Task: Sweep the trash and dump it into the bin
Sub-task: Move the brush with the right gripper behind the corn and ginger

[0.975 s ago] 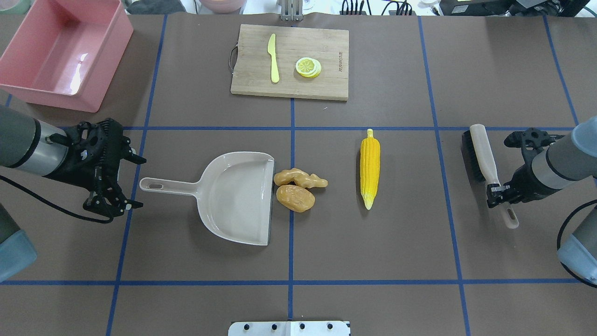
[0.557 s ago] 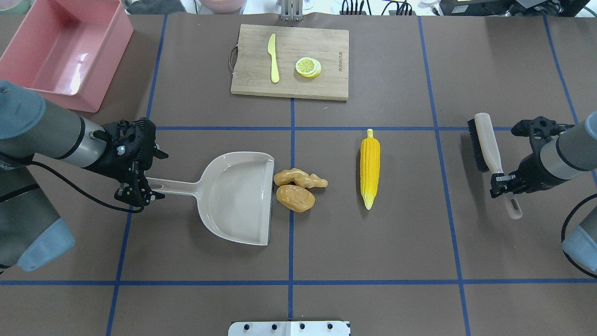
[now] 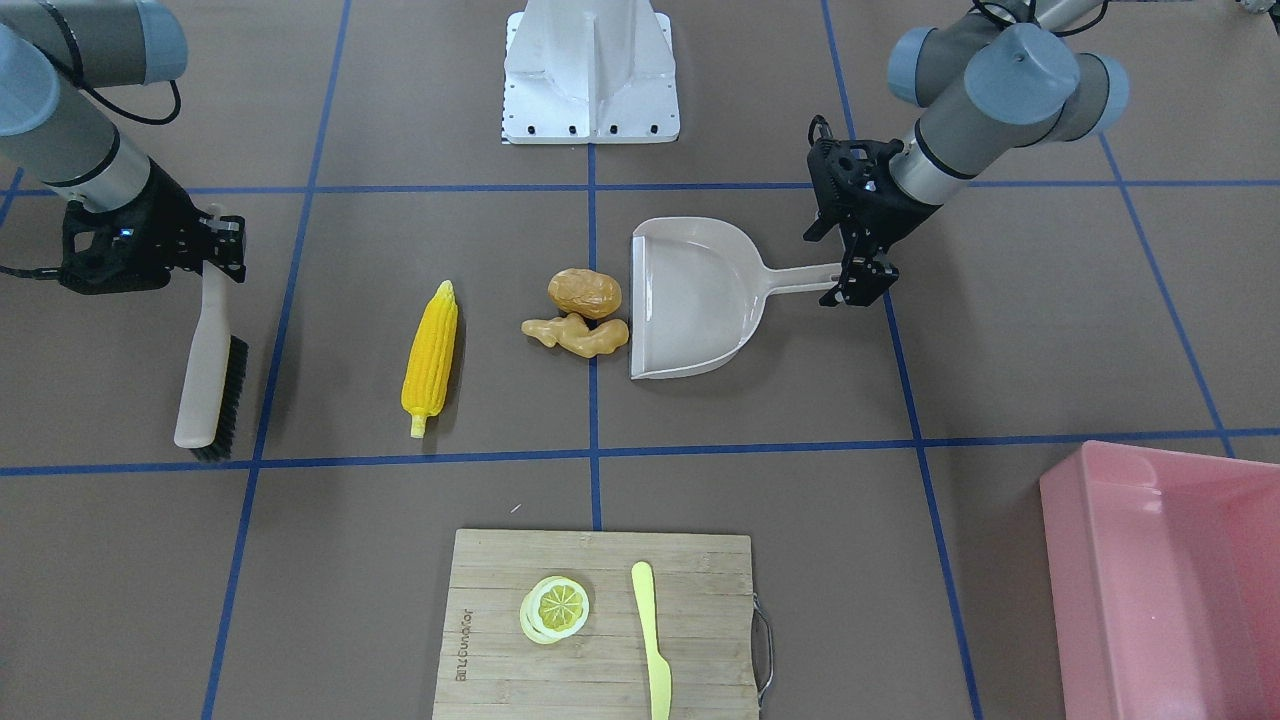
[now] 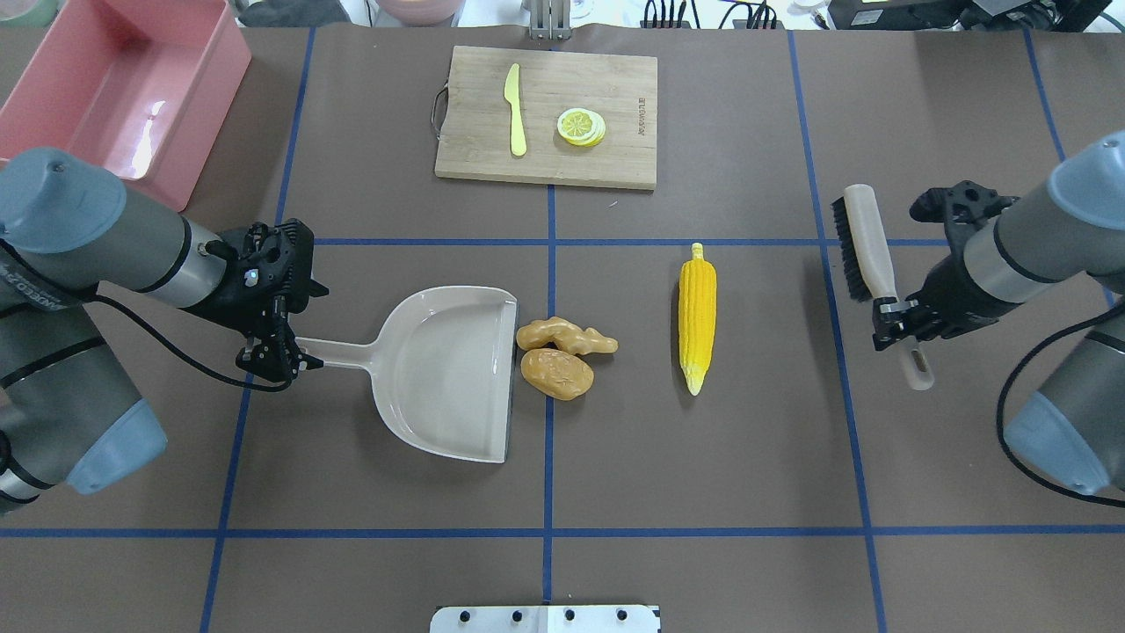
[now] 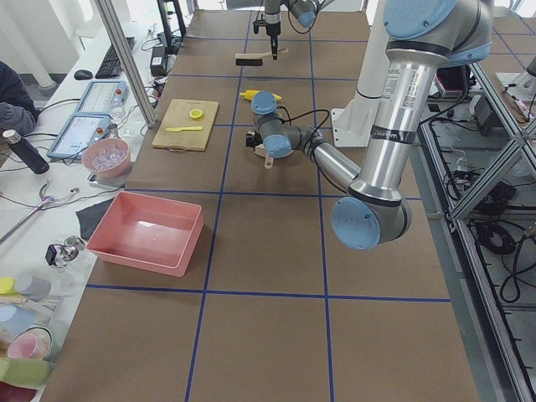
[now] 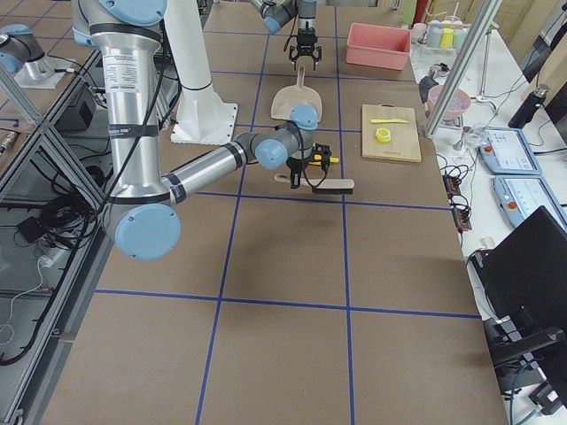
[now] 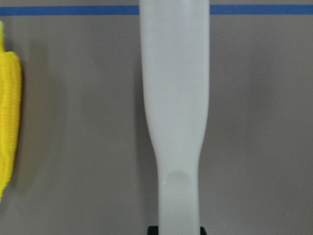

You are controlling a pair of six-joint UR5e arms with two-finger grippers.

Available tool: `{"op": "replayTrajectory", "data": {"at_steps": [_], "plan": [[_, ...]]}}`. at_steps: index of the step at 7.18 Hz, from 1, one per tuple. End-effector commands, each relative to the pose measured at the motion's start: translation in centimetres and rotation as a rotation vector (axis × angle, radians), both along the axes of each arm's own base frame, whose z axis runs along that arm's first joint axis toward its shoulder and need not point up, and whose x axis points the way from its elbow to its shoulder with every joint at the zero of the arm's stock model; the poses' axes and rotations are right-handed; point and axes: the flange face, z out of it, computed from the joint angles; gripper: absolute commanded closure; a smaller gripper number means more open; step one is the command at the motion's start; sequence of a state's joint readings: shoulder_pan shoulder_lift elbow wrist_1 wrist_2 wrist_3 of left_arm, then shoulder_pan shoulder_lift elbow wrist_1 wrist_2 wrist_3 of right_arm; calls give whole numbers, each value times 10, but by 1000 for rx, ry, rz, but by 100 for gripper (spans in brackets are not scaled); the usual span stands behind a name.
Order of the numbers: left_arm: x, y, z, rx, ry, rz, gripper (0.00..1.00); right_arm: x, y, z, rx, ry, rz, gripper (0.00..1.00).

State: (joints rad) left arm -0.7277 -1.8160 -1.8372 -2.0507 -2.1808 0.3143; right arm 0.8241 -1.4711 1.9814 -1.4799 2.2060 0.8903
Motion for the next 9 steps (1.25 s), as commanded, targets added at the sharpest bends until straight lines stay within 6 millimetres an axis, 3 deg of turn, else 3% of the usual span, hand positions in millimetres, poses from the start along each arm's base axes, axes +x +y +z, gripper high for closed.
{"op": "replayTrajectory", "data": {"at_steps": [1, 4, 7, 9], "plan": [[12, 0, 19, -17, -31, 12, 5, -53, 18, -35, -7, 34, -69, 100], [28, 6, 28, -38, -48, 30, 5, -94, 43, -26, 6, 82, -99, 100], [35, 8, 23, -28, -50, 30, 5, -142, 47, -59, -14, 65, -73, 100], [33, 9, 19, -19, -41, 24, 5, -164, 42, -68, -9, 73, -58, 100]]}}
